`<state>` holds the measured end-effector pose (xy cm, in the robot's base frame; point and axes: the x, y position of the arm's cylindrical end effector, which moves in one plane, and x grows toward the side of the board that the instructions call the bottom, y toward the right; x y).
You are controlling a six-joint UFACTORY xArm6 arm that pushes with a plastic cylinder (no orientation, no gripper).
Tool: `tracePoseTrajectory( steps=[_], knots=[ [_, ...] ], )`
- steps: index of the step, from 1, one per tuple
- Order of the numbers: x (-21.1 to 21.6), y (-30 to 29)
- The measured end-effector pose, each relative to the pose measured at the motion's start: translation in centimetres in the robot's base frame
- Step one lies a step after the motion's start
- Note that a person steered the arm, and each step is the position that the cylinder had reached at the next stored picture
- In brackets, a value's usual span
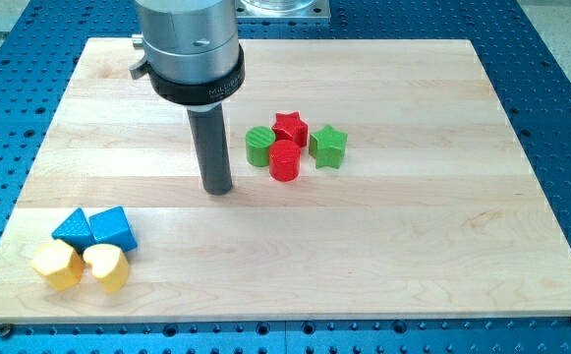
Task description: Move the arm towards the bottom left
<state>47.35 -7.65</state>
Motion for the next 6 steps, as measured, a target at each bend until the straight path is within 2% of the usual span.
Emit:
tracePoseTrajectory(
  steps=[2, 3, 4, 5, 6],
  knots=[
    [1.2, 0.0],
    [4.3, -0.9],
    [7.7, 5.1],
    [10.7, 3.8],
    [11.4, -2.2]
  ],
)
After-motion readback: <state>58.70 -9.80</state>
